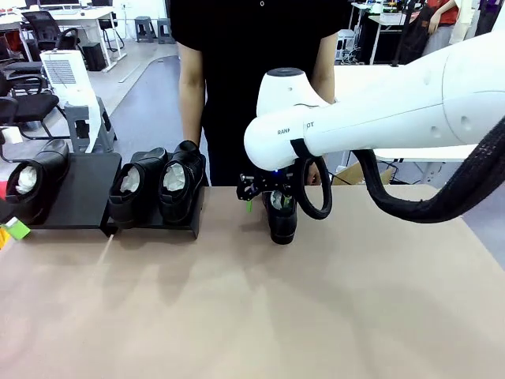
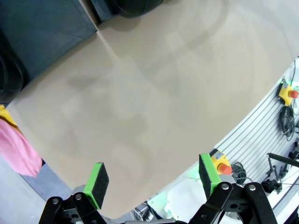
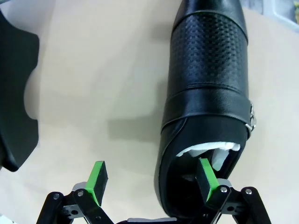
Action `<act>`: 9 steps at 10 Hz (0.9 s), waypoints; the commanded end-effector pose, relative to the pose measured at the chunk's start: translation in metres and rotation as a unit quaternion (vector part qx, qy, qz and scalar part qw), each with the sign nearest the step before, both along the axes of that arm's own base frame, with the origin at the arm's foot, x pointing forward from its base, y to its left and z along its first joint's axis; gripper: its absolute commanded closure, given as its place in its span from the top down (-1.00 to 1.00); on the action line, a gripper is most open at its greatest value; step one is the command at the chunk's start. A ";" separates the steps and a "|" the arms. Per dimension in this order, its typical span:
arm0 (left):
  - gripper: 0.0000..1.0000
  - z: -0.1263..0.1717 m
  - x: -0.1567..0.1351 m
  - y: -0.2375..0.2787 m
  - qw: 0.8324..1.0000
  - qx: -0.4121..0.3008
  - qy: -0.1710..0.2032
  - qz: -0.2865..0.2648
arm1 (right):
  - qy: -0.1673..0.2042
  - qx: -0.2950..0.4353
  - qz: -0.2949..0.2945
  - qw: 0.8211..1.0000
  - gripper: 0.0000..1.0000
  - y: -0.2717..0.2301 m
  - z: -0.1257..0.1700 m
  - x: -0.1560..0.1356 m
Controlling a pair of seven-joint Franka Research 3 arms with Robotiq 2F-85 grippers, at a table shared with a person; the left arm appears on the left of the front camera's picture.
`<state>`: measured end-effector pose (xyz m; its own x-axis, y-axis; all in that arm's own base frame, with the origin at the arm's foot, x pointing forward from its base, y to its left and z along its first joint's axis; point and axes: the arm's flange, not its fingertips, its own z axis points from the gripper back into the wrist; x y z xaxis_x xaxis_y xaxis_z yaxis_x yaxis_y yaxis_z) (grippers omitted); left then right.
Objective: Organize the shoes by placing them on the stand.
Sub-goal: Pick up one Shoe and place it in the middle of the table.
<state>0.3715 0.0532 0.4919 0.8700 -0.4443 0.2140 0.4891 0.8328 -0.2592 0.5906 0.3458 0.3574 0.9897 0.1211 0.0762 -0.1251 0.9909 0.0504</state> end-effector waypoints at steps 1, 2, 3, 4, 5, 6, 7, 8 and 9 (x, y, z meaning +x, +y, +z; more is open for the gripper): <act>1.00 0.000 -0.002 -0.001 1.000 -0.005 0.000 0.006 | -0.003 -0.016 0.003 1.000 0.86 0.002 -0.003 0.008; 1.00 0.000 -0.002 -0.001 1.000 -0.005 0.000 0.006 | 0.001 -0.018 0.007 1.000 0.49 0.001 -0.004 0.009; 1.00 0.000 -0.002 -0.001 1.000 -0.005 0.000 0.006 | 0.002 -0.018 0.008 1.000 0.12 0.002 -0.004 0.009; 1.00 0.000 -0.002 -0.001 1.000 -0.005 0.000 0.006 | 0.001 -0.020 0.007 1.000 -0.25 0.002 -0.004 0.009; 1.00 0.000 -0.002 -0.001 1.000 -0.005 0.000 0.006 | 0.001 -0.024 0.005 1.000 -0.62 0.002 -0.004 0.009; 1.00 0.000 -0.002 -0.001 1.000 -0.005 0.000 0.006 | 0.003 -0.028 0.001 1.000 -0.99 0.001 -0.005 0.010; 1.00 0.000 -0.002 -0.001 1.000 -0.005 0.000 0.006 | 0.004 -0.029 -0.002 1.000 -1.00 0.000 -0.006 0.010; 1.00 0.000 -0.002 -0.001 1.000 -0.005 0.000 0.006 | 0.005 -0.031 -0.003 0.999 -1.00 0.000 -0.006 0.010; 1.00 0.000 -0.002 -0.001 1.000 -0.005 0.000 0.006 | 0.007 -0.033 -0.004 0.999 -1.00 0.000 -0.006 0.010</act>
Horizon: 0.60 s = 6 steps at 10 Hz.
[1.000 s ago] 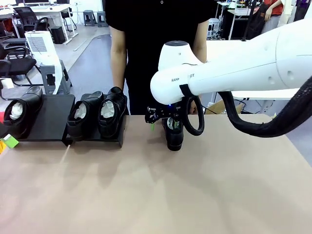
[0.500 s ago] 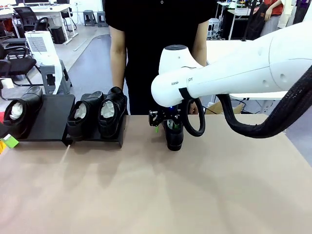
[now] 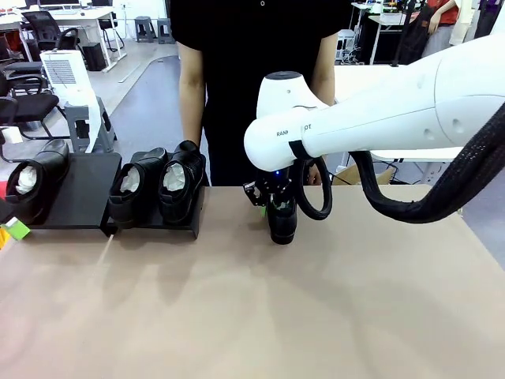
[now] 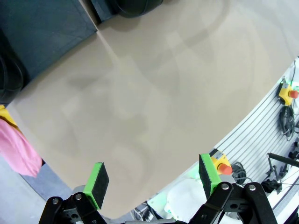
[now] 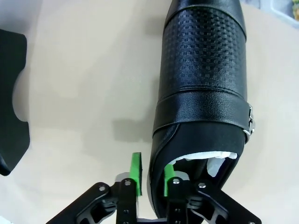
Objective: Organize the shoes by placing them on the stand.
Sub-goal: Pick up one Shoe and place it in the middle of the table.
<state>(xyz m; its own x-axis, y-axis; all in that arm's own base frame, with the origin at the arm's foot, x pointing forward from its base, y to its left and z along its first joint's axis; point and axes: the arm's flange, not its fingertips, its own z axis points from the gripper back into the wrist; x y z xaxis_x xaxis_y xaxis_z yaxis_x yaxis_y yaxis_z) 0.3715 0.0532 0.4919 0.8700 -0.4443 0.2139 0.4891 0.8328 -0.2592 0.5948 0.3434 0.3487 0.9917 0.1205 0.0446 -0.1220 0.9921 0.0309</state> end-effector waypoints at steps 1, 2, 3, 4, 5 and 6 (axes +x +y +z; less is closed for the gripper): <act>1.00 0.000 -0.002 -0.001 1.000 -0.005 0.000 0.006 | -0.005 -0.022 -0.003 1.000 -1.00 0.002 0.003 0.006; 1.00 0.000 -0.002 -0.001 1.000 -0.005 0.000 0.006 | -0.004 -0.024 -0.007 1.000 -1.00 0.002 0.005 0.005; 1.00 0.000 -0.002 -0.001 1.000 -0.005 0.000 0.006 | -0.002 -0.027 -0.023 0.999 -1.00 0.001 0.009 0.003; 1.00 0.000 -0.002 -0.001 1.000 -0.005 0.000 0.006 | -0.003 -0.025 -0.045 0.999 -1.00 0.001 0.018 -0.003; 1.00 0.000 -0.002 -0.001 1.000 -0.005 0.000 0.006 | -0.018 -0.030 -0.059 0.998 -1.00 0.001 0.034 -0.015; 1.00 0.000 -0.002 -0.001 1.000 -0.005 0.000 0.006 | -0.045 -0.038 -0.062 0.996 -1.00 0.001 0.057 -0.037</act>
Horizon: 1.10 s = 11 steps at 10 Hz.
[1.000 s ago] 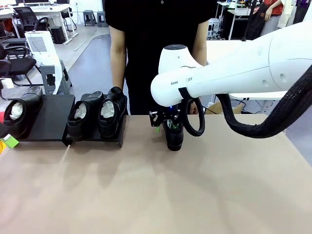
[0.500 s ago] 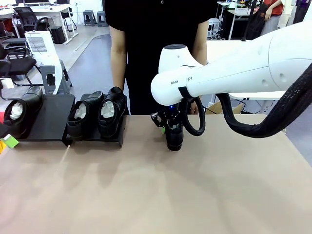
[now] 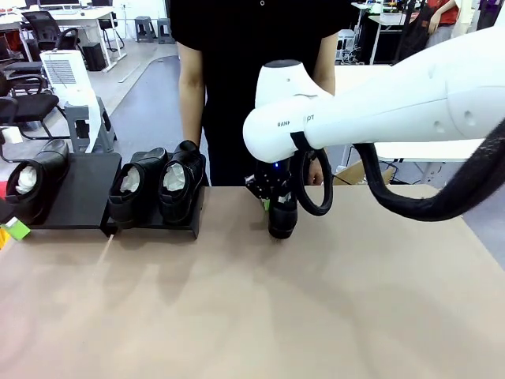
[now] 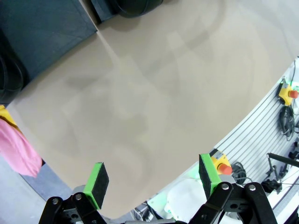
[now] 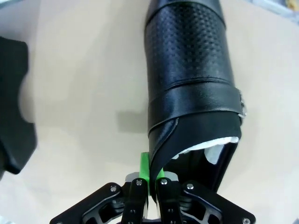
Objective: Organize the shoes by placing them on the stand.
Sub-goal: Pick up one Shoe and place it in the middle of the table.
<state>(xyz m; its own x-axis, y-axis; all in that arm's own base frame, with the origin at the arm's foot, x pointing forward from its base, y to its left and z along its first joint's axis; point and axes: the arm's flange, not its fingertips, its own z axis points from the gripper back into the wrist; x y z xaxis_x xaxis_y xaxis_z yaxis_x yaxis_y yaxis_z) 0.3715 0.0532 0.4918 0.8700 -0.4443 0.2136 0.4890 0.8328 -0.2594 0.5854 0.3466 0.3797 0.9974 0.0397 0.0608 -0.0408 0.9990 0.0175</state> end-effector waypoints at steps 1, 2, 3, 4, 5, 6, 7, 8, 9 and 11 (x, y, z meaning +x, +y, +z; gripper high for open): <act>1.00 0.001 -0.002 -0.001 1.000 -0.005 0.000 0.006 | -0.045 -0.027 -0.025 0.998 -1.00 0.000 0.045 -0.052; 1.00 0.001 -0.002 -0.001 1.000 -0.005 0.000 0.006 | -0.049 -0.028 -0.033 0.998 -1.00 0.002 0.061 -0.075; 1.00 0.001 -0.002 -0.001 1.000 -0.005 0.000 0.006 | -0.046 -0.032 -0.043 0.997 -1.00 0.006 0.077 -0.106; 1.00 0.001 -0.002 -0.001 1.000 -0.005 0.000 0.006 | -0.052 -0.040 -0.041 0.997 -1.00 0.009 0.089 -0.134; 1.00 0.001 -0.002 -0.001 1.000 -0.005 0.000 0.006 | -0.038 -0.047 -0.035 0.998 -1.00 0.013 0.095 -0.159; 1.00 0.001 -0.002 -0.001 1.000 -0.005 0.000 0.006 | -0.011 -0.047 0.001 0.999 -1.00 0.018 0.099 -0.181; 1.00 0.001 -0.002 -0.001 1.000 -0.005 0.000 0.006 | -0.033 -0.029 -0.025 0.999 -1.00 0.019 0.095 -0.135; 1.00 0.001 -0.002 -0.001 1.000 -0.005 0.000 0.006 | -0.033 -0.029 -0.025 0.999 -1.00 0.019 0.095 -0.135; 1.00 0.001 -0.002 -0.001 1.000 -0.005 0.000 0.006 | -0.033 -0.029 -0.025 0.999 -1.00 0.019 0.095 -0.135; 1.00 0.001 -0.002 -0.001 1.000 -0.005 0.000 0.006 | -0.005 -0.020 -0.010 1.000 -1.00 0.016 0.080 -0.166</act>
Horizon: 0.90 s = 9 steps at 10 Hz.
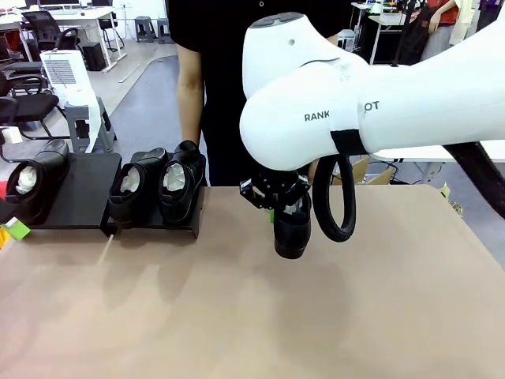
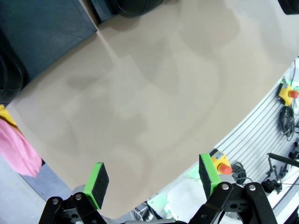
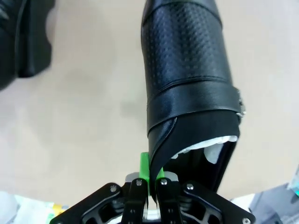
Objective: Organize the shoes by placing them on the stand.
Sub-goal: Pick up one Shoe and place it in the middle of the table.
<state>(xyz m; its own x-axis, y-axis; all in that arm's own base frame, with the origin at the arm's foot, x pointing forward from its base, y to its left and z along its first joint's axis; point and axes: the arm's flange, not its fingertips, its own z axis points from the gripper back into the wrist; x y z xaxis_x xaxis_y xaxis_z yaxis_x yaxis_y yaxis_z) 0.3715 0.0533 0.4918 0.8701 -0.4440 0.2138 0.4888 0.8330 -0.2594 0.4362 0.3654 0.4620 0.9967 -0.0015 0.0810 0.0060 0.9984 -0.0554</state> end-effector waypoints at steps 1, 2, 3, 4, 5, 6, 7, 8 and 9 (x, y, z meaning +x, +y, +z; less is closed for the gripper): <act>1.00 0.001 -0.002 -0.001 1.000 -0.005 0.000 0.005 | -0.012 0.004 0.009 1.000 -1.00 0.012 -0.008 -0.035; 1.00 0.001 -0.002 -0.001 1.000 -0.005 0.000 0.005 | -0.031 -0.006 -0.002 0.999 -1.00 0.029 -0.010 -0.057; 1.00 0.001 -0.002 -0.001 1.000 -0.005 0.000 0.005 | -0.047 -0.012 -0.007 0.999 -1.00 0.043 -0.013 -0.076; 1.00 0.001 -0.002 -0.001 1.000 -0.005 0.000 0.005 | -0.044 -0.010 -0.007 0.999 -1.00 0.057 -0.021 -0.092; 1.00 0.001 -0.002 -0.001 1.000 -0.005 0.000 0.005 | -0.025 0.002 -0.003 1.000 -1.00 0.070 -0.031 -0.102; 1.00 0.001 -0.002 -0.001 1.000 -0.005 0.000 0.005 | -0.014 0.010 -0.004 1.000 -1.00 0.084 -0.039 -0.110; 1.00 0.001 -0.002 -0.001 1.000 -0.005 0.000 0.005 | -0.011 0.016 -0.002 1.000 -1.00 0.098 -0.048 -0.117; 1.00 0.001 -0.002 -0.001 1.000 -0.005 0.000 0.005 | -0.004 0.020 -0.013 1.000 -1.00 0.111 -0.056 -0.118; 1.00 0.001 -0.002 -0.001 1.000 -0.005 0.000 0.005 | 0.004 0.026 -0.019 0.999 -1.00 0.117 -0.064 -0.111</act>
<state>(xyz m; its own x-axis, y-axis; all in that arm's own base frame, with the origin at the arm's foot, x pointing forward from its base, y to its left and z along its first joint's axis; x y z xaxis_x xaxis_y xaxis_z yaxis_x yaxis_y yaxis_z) 0.3714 0.0534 0.4918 0.8703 -0.4437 0.2138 0.4885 0.8332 -0.2592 0.3156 0.4704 0.3963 0.9981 0.0036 0.0617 -0.0019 0.9996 -0.0269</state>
